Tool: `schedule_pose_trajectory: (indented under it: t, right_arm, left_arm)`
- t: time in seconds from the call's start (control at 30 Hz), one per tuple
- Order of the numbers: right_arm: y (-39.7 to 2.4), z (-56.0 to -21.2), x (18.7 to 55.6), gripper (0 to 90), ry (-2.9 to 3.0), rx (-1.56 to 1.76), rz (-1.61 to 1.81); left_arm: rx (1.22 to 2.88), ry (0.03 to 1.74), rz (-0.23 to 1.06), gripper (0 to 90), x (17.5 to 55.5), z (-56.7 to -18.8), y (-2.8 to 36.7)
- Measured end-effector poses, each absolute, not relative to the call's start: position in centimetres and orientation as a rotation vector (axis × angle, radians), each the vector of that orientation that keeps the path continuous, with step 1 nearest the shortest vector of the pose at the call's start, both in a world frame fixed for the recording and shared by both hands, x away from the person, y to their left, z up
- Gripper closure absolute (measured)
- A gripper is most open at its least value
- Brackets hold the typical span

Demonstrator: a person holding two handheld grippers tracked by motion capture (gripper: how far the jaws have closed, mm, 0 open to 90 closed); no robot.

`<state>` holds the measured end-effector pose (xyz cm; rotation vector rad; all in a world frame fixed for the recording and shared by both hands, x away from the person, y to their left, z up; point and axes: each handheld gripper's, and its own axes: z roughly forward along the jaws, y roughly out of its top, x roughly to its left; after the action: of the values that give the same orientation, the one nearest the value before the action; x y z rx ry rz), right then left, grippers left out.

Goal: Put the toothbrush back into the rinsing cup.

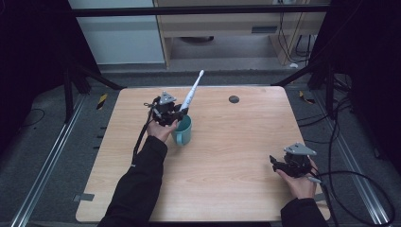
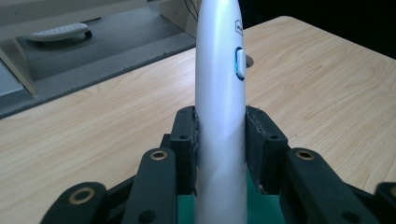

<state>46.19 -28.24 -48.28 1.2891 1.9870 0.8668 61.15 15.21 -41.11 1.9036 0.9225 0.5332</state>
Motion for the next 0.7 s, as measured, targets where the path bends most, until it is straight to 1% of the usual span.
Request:
schedule_pose_trajectory:
  t: [0.43,0.7]
  right_arm:
    - [-28.3,-48.2,46.2,24.6,1.985,1.292,0.868]
    - [-28.3,-48.2,46.2,24.4,1.983,1.296,0.867]
  left_arm:
    - [1.956,0.929,0.515,66.2,60.4,-42.8,15.0]
    - [1.973,0.934,0.492,65.9,60.1,-42.6,15.2]
